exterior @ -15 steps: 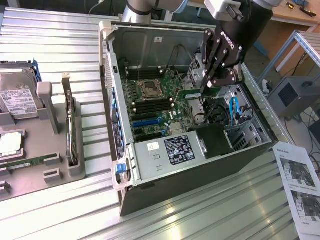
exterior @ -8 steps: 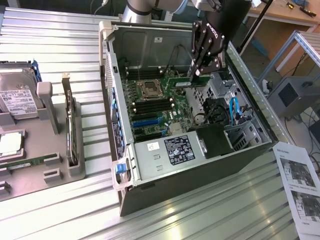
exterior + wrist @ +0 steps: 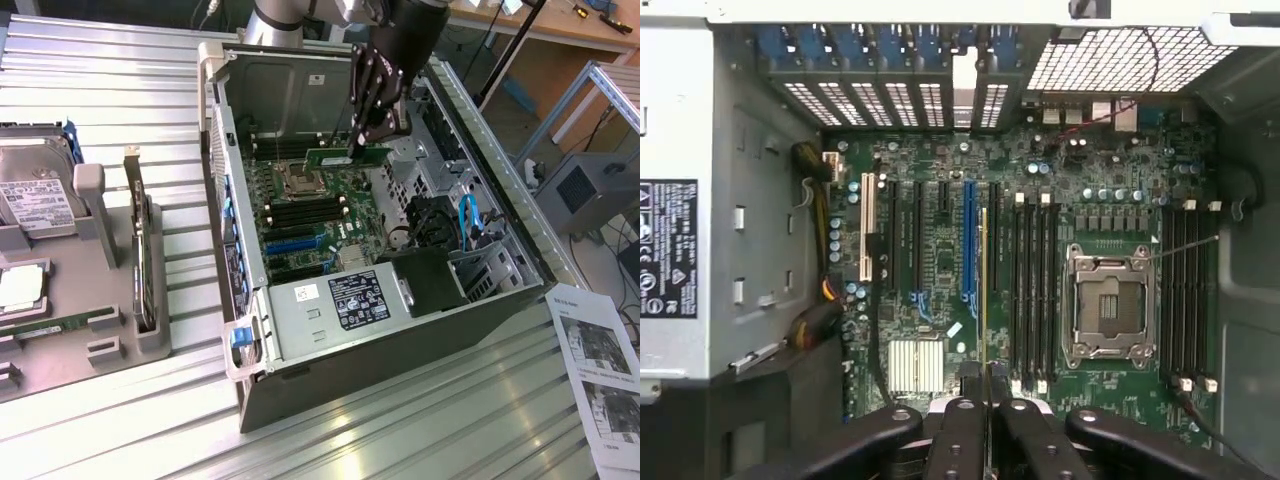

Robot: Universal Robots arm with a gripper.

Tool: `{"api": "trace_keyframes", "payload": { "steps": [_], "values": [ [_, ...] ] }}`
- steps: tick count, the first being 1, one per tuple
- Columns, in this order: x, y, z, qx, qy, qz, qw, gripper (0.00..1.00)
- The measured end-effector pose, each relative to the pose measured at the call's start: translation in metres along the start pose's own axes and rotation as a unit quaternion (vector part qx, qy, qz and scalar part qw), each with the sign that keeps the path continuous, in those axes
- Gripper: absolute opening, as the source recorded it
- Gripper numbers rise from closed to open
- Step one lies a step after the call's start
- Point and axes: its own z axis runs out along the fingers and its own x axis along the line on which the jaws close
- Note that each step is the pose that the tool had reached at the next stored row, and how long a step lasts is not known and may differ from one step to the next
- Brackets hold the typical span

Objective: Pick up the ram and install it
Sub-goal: 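Insert the ram into the slot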

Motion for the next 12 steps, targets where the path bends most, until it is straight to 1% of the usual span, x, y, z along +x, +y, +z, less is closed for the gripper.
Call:
{"api": "trace_keyframes", "payload": {
  "steps": [1,2,4,6,9,12],
  "values": [
    [-0.003,0.0022,0.0038,0.0000,0.0000,0.001,1.0000,0.12],
    [-0.005,0.0026,0.0064,0.0000,-0.0001,0.002,1.0000,0.12],
    [-0.006,0.0043,0.0104,0.0000,-0.0001,0.002,1.0000,0.12],
    [-0.007,0.0067,0.0182,0.0000,-0.0002,0.004,1.0000,0.12],
    [-0.009,0.0069,0.0272,0.0000,-0.0003,0.007,1.0000,0.12],
    [-0.009,0.0067,0.0336,-0.0002,-0.0003,0.008,1.0000,0.12]
  ]
}}
